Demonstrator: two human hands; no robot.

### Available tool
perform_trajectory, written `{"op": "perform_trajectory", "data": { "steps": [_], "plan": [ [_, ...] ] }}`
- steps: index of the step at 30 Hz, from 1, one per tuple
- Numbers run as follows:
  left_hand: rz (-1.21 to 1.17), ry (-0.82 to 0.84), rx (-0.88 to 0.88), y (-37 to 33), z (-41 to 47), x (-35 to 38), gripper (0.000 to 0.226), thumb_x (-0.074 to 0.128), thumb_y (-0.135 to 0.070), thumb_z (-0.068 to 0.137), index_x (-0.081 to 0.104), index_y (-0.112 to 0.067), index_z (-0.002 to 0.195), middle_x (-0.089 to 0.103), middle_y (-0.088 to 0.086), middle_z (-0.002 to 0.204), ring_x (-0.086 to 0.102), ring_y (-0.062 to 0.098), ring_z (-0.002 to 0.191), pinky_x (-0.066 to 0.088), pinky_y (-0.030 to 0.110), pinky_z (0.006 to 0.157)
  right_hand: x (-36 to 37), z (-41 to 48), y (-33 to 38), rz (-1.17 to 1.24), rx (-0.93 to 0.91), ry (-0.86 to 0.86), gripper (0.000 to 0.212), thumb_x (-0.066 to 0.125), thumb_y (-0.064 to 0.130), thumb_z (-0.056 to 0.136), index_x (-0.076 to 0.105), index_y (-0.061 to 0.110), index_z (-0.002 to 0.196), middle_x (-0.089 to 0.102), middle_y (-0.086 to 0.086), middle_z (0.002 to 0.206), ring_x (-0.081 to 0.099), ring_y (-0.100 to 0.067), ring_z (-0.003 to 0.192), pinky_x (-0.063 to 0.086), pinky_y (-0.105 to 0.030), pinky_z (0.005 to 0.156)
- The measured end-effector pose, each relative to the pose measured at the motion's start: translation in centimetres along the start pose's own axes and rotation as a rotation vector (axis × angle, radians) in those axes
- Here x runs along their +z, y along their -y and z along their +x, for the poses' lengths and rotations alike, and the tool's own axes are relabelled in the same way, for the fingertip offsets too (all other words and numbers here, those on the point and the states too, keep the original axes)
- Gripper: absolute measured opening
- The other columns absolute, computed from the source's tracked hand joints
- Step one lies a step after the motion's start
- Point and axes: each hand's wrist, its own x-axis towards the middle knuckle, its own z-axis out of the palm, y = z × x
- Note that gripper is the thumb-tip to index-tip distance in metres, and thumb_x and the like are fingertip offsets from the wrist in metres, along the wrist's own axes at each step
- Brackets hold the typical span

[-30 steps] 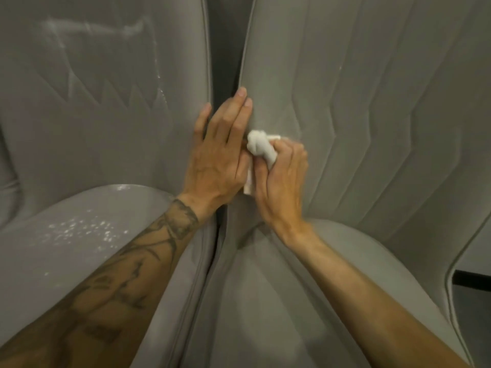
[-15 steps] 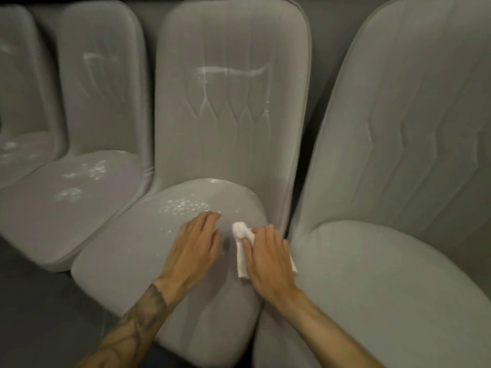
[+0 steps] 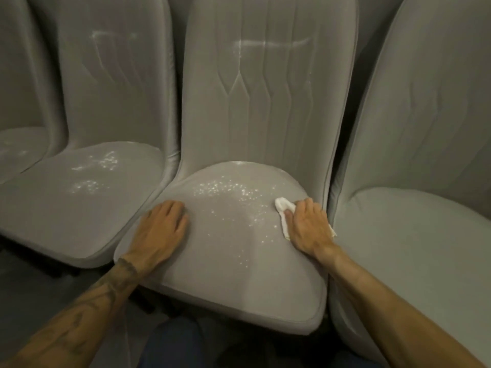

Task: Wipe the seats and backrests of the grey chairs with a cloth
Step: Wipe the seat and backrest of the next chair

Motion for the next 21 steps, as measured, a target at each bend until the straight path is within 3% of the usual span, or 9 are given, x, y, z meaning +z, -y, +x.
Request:
{"op": "perform_trajectory", "data": {
  "steps": [9, 11, 15, 17, 20, 21],
  "plan": [
    [-0.070, -0.027, 0.172, 4.3, 1.9, 1.5, 0.046, 0.038, -0.047, 0.100, 0.069, -0.017, 0.116, 0.067, 0.003, 0.115, 0.063, 0.029, 0.103, 0.048, 0.047, 0.090, -1.3, 2.8, 1.0, -0.065, 0.042, 0.024, 0.040, 0.033, 0.039, 0.106, 0.053, 0.004, 0.114, 0.051, -0.017, 0.114, 0.048, -0.034, 0.098, 0.038, -0.044, 0.090],
    [-0.081, -0.053, 0.189, 5.0, 2.2, 1.6, 0.042, 0.039, -0.047, 0.101, 0.069, -0.021, 0.115, 0.066, 0.000, 0.115, 0.063, 0.028, 0.104, 0.046, 0.047, 0.089, -0.6, 0.8, 2.8, 0.004, -0.066, 0.006, 0.039, 0.032, 0.042, 0.106, 0.052, 0.010, 0.112, 0.050, -0.011, 0.108, 0.045, -0.026, 0.090, 0.041, -0.041, 0.085],
    [-0.076, -0.101, 0.211, 5.5, 2.1, 2.6, 0.034, 0.038, -0.044, 0.104, 0.064, -0.027, 0.116, 0.063, -0.005, 0.116, 0.058, 0.022, 0.107, 0.041, 0.046, 0.094, -0.1, -3.0, 3.6, 0.001, -0.322, -0.019, 0.036, 0.025, 0.049, 0.106, 0.046, 0.020, 0.112, 0.046, 0.001, 0.103, 0.041, -0.017, 0.084, 0.033, -0.033, 0.075],
    [-0.071, -0.109, 0.226, 6.0, 2.2, 3.0, 0.033, 0.036, -0.043, 0.105, 0.062, -0.027, 0.118, 0.062, -0.005, 0.118, 0.057, 0.021, 0.108, 0.040, 0.046, 0.095, -0.6, -1.1, 1.4, -0.078, -0.233, -0.018, 0.037, 0.032, 0.044, 0.106, 0.050, 0.014, 0.116, 0.050, -0.007, 0.108, 0.048, -0.026, 0.091, 0.036, -0.038, 0.080],
    [-0.054, -0.123, 0.248, 6.4, 2.3, 3.5, 0.032, 0.035, -0.041, 0.106, 0.061, -0.027, 0.119, 0.063, -0.004, 0.118, 0.058, 0.022, 0.106, 0.040, 0.045, 0.095, -1.3, 1.0, 0.0, -0.130, 0.110, 0.002, 0.038, 0.037, 0.039, 0.106, 0.052, 0.007, 0.120, 0.050, -0.015, 0.117, 0.048, -0.035, 0.104, 0.036, -0.044, 0.090],
    [-0.048, -0.127, 0.256, 6.4, 2.3, 3.5, 0.032, 0.035, -0.040, 0.106, 0.061, -0.026, 0.119, 0.064, -0.003, 0.118, 0.058, 0.023, 0.105, 0.041, 0.045, 0.093, -1.0, 0.8, 1.0, -0.119, 0.114, -0.006, 0.038, 0.037, 0.039, 0.106, 0.052, 0.007, 0.117, 0.051, -0.015, 0.116, 0.048, -0.034, 0.101, 0.037, -0.044, 0.090]
  ]
}}
